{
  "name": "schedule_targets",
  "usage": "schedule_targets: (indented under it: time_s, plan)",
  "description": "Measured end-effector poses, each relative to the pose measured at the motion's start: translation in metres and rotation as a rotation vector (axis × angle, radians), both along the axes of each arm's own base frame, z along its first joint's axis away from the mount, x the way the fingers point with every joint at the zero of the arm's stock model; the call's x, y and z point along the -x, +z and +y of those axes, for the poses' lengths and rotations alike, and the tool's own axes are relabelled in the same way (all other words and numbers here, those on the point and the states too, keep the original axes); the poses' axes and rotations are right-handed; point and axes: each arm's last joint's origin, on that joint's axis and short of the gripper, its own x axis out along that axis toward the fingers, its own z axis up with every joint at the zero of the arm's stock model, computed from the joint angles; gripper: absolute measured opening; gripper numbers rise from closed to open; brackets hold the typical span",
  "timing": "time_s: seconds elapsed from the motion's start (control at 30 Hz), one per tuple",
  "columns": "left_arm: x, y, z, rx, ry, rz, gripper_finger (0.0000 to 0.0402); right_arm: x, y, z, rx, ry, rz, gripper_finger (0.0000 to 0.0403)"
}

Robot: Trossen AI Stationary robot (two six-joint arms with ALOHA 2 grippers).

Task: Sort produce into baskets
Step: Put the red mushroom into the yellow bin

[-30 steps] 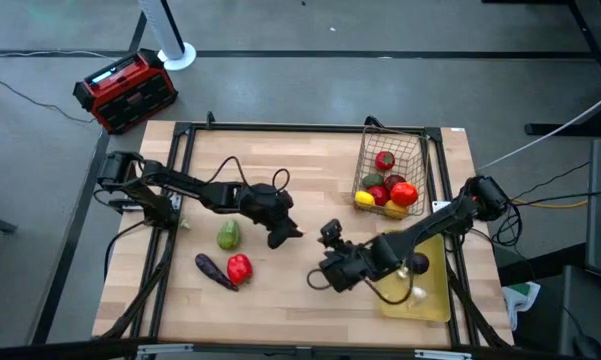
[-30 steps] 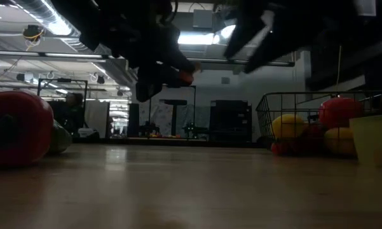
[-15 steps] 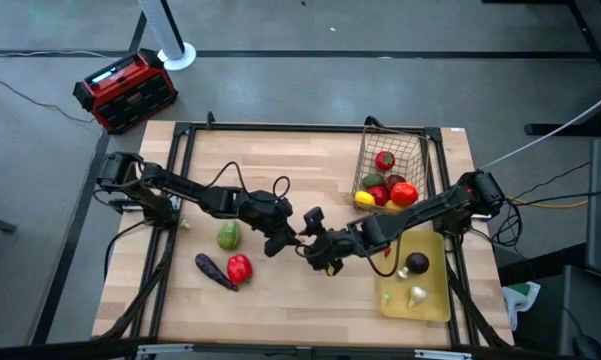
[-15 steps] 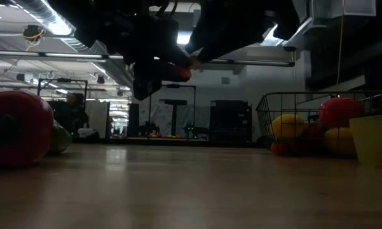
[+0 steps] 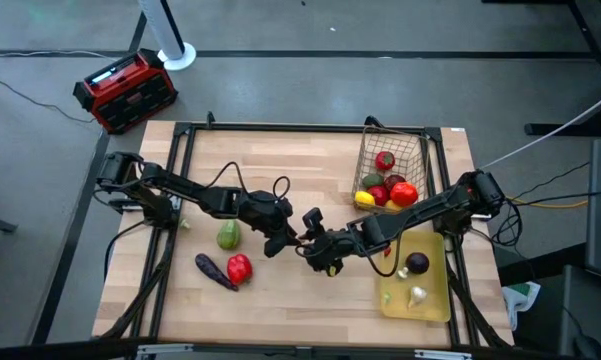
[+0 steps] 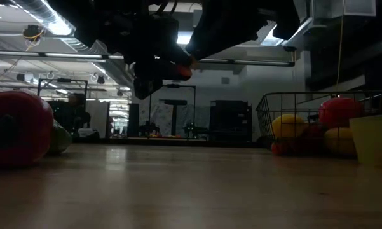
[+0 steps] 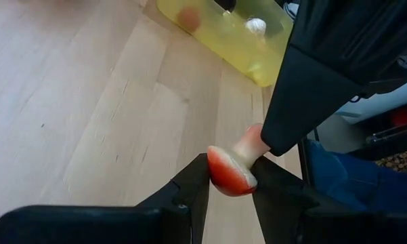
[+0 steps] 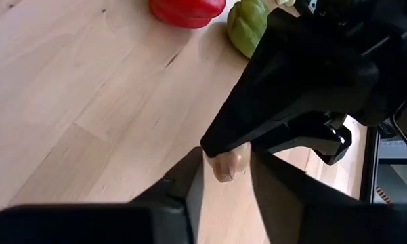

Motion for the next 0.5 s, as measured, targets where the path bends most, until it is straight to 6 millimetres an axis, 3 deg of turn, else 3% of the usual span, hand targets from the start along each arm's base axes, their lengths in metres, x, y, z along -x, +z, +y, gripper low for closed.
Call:
schedule_targets:
  time_s: [0.23, 0.5]
  plan:
    - [0.0, 0.0, -0.0005, 0.0, -0.002, 0.0, 0.01, -0.0006, 0.0, -0.002, 0.0, -0.005, 0.0, 0.007]
    - [-0.0012, 0.0028, -0.0042, 0.001, -0.012, -0.035, 0.01, -0.0006, -0.0002, -0.0022, -0.003, -0.004, 0.003, 0.0065]
